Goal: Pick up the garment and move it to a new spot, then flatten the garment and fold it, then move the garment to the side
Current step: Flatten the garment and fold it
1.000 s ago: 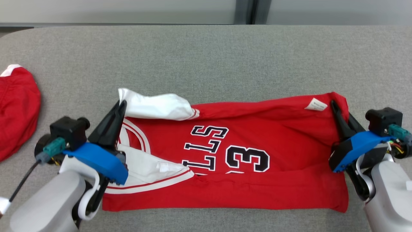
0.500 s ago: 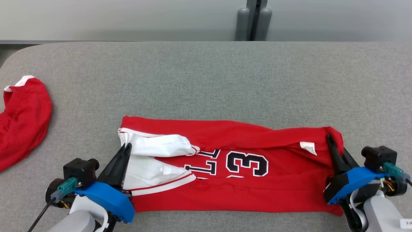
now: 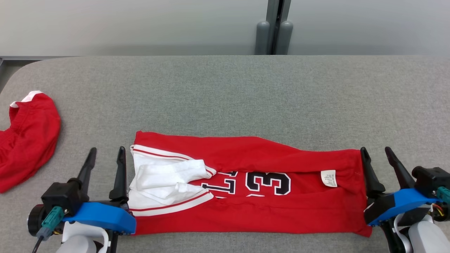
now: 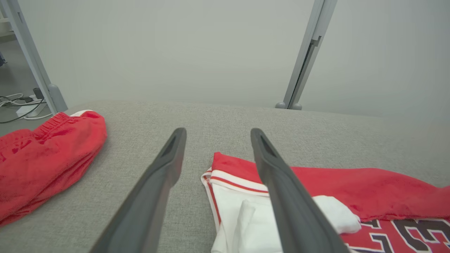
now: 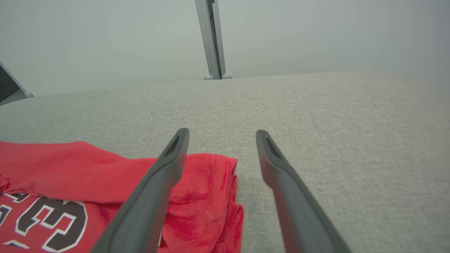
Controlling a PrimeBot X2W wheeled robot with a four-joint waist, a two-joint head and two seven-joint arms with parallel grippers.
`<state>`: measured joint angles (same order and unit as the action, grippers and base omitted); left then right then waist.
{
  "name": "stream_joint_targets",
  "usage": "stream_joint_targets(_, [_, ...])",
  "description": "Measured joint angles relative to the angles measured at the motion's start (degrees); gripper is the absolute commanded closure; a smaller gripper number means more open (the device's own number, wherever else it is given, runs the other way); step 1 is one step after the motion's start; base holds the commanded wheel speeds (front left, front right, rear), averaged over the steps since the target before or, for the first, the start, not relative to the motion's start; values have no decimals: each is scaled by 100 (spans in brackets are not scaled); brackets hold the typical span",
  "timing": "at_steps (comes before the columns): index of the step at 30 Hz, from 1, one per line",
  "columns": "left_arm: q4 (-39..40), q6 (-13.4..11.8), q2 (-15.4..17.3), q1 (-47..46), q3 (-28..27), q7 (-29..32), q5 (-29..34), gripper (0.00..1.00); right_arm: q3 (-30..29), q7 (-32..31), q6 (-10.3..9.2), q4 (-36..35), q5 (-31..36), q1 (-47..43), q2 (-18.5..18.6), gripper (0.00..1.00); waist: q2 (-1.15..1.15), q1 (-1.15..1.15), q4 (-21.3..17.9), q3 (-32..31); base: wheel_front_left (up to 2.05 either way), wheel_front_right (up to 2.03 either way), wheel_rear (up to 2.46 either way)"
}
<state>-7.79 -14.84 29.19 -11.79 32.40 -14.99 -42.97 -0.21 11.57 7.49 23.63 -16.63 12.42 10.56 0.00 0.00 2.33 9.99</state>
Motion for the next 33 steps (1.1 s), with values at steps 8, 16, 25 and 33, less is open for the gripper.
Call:
stream_joint_targets(8, [324, 207, -727, 580, -1325, 0, 1196, 0, -319, -375, 0, 187, 131, 115, -112, 0, 0, 0, 101, 46, 0, 0, 0])
stream_joint_targets(16, [350, 591, -1369, 866, -2228, -1, 1969, 0, -478, -650, 0, 683, 243, 173, -283, 0, 0, 0, 214, 146, 0, 0, 0])
stream_joint_targets(25, [199, 1012, -1871, 964, -2934, -1, 2608, 0, -381, -601, -1, 1127, 189, 155, -459, 65, 0, 0, 199, 140, 0, 0, 0])
stream_joint_targets(33, [126, 1317, -2193, 999, -3340, -1, 3018, 0, -151, -341, -1, 1293, -25, 174, -568, 100, 0, 0, 152, 112, 0, 0, 0])
